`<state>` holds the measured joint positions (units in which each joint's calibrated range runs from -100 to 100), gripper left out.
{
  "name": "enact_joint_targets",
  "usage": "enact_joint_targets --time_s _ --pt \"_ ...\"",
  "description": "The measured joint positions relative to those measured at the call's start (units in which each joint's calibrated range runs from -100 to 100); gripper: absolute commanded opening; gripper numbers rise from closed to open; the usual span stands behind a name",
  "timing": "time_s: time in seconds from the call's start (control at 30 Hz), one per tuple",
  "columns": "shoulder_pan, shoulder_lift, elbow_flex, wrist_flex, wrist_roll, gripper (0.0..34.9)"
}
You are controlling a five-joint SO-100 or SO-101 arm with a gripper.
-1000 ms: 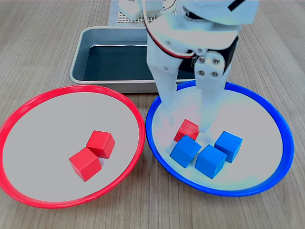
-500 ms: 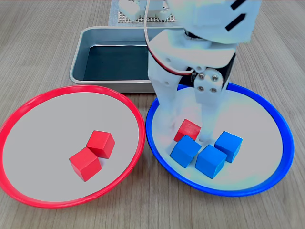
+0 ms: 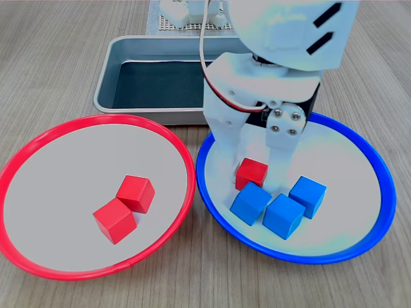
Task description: Relocate any misplaced blocks to their matching dishes.
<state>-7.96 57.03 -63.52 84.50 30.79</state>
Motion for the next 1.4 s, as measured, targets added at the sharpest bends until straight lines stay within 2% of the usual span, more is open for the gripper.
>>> enact_joint_targets --time_s 0.3,0.67,0.87,0.97,1.13,1.4 --pt "0.00 -0.34 0.36 0.00 0.15 0.4" --pt "0.53 -14.49 13.43 -3.43 0.49 0.4" --pt "6.90 -24.21 26.41 -14.27 0.83 0.4" --pt "10.80 -28.05 34.21 -22.27 0.54 0.4" --pt "14.78 -29.41 38.29 -25.12 0.73 0.4" --pt "21.33 -29.92 42.20 -26.02 5.86 0.4"
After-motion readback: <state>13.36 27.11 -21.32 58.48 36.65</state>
